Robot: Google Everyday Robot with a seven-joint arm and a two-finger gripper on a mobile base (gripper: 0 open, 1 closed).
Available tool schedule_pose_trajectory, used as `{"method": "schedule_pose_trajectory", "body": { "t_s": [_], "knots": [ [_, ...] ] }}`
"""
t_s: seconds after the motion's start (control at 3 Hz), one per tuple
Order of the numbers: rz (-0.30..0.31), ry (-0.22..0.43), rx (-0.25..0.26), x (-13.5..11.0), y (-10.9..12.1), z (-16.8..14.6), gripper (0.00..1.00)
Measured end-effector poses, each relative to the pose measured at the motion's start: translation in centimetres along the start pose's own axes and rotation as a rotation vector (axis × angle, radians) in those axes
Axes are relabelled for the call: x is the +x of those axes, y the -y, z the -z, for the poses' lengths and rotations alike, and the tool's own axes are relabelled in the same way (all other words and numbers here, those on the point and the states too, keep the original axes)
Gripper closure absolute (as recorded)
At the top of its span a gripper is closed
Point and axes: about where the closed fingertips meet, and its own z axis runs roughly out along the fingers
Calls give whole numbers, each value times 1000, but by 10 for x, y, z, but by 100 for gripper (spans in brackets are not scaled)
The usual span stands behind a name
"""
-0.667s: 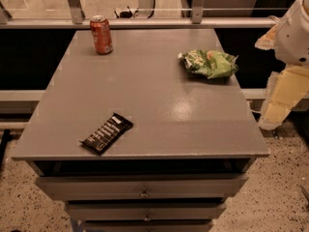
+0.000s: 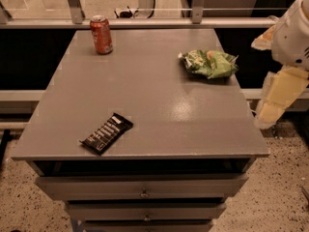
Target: Move green jalapeno chip bag near rxbar chocolate
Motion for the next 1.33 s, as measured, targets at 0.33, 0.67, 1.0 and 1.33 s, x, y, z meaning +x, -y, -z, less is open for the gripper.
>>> {"method": "schedule_pose_trajectory", "body": {
  "t_s": [0.33,0.67,1.0,1.33],
  "knots": [
    [8,73,39,-14,22,-28,0],
    [5,132,109,-27,72,-66,0],
    [-4,167,166,-30,128,-101,0],
    [-31,208,195,-29,172,-127,0]
  ]
}}
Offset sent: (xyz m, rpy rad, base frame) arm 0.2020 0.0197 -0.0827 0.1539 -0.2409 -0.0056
